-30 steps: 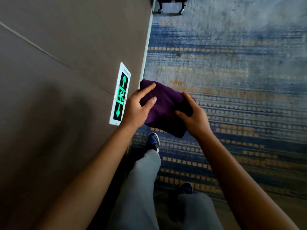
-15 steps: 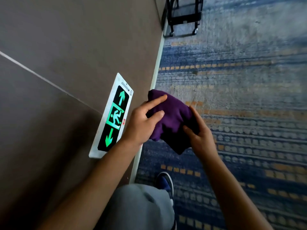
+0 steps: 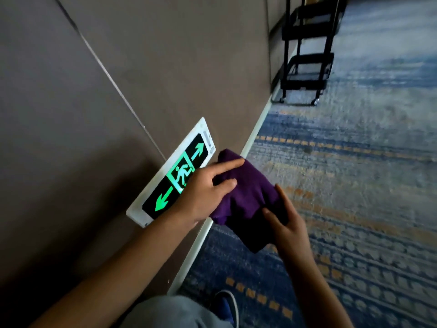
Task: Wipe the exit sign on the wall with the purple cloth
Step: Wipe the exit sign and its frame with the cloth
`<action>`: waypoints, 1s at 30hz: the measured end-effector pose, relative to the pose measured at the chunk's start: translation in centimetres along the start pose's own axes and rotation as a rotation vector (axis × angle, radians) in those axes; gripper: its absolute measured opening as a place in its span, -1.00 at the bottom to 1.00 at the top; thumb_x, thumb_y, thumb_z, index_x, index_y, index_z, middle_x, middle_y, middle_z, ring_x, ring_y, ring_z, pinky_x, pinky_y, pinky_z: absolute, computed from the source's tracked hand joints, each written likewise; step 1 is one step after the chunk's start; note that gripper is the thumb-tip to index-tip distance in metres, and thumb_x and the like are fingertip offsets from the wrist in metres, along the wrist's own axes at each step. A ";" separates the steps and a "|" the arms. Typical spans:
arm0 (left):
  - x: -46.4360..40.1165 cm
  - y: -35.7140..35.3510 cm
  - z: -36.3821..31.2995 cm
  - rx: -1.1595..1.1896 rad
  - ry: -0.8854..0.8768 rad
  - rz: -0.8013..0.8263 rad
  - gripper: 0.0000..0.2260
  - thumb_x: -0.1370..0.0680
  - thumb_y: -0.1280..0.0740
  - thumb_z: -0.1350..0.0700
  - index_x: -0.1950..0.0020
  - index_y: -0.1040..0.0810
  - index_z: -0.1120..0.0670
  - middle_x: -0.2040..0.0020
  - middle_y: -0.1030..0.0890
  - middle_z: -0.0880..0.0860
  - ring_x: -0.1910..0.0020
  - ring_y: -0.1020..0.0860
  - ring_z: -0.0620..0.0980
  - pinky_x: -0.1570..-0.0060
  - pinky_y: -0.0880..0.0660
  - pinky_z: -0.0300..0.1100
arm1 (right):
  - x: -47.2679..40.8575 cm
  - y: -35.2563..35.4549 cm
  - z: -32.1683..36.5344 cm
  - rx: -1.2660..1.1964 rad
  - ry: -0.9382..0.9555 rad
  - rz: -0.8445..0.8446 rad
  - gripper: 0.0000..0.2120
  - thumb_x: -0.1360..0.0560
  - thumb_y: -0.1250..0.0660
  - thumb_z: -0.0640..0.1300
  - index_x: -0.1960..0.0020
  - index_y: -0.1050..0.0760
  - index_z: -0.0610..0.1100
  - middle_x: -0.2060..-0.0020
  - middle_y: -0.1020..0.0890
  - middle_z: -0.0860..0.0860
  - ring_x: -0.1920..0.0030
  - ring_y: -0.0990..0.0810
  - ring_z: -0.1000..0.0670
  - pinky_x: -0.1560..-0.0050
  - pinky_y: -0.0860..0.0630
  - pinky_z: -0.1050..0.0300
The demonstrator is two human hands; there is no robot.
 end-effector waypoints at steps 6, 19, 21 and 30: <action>0.0 4.0 -2.6 -0.041 0.032 -0.046 -0.59 -0.55 -0.44 0.16 -0.26 -0.64 -0.32 -0.23 -0.69 -0.15 -0.23 -0.63 -0.21 -0.34 -0.55 -0.06 | -0.2 -1.8 5.3 -0.122 -0.026 0.043 -0.47 -0.64 -0.35 -0.07 -0.57 -0.31 0.10 -0.31 -0.50 0.35 -0.23 -0.49 0.47 -0.10 -0.45 0.52; -3.3 4.0 -2.2 -0.271 -0.078 -0.014 -0.60 -0.56 -0.44 0.07 -0.36 -0.57 -0.28 -0.26 -0.65 -0.27 -0.25 -0.60 -0.27 -0.30 -0.52 -0.27 | -0.6 -3.2 2.4 -0.261 -0.196 0.129 -0.34 -0.52 -0.36 0.18 -0.57 -0.24 0.24 -0.33 -0.47 0.37 -0.27 -0.54 0.30 -0.22 -0.58 0.19; -2.8 4.0 -1.6 -0.271 -0.076 0.002 -0.54 -0.55 -0.46 0.04 -0.40 -0.51 -0.32 -0.31 -0.62 -0.21 -0.29 -0.59 -0.21 -0.30 -0.55 -0.21 | 0.0 -3.8 1.6 -0.259 -0.233 0.147 -0.32 -0.48 -0.37 0.22 -0.57 -0.26 0.23 -0.34 -0.50 0.32 -0.28 -0.56 0.22 -0.28 -0.59 0.06; -1.4 3.9 0.8 -0.284 -0.110 0.029 -0.45 -0.54 -0.45 -0.02 -0.47 -0.39 -0.38 -0.43 -0.53 -0.16 -0.40 -0.52 -0.14 -0.40 -0.49 0.04 | -0.3 -1.6 -1.5 -0.088 -0.111 -0.074 -0.52 -0.66 -0.30 -0.07 -0.55 -0.34 0.09 -0.40 -0.55 0.04 -0.34 -0.57 0.04 -0.37 -0.52 -0.10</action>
Point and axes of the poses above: each hand's wrist, its own x-axis away from the middle knuckle, its own y-axis out of the back of the hand, z = x × y, the point moved 4 cm from there along -x, towards the middle knuckle
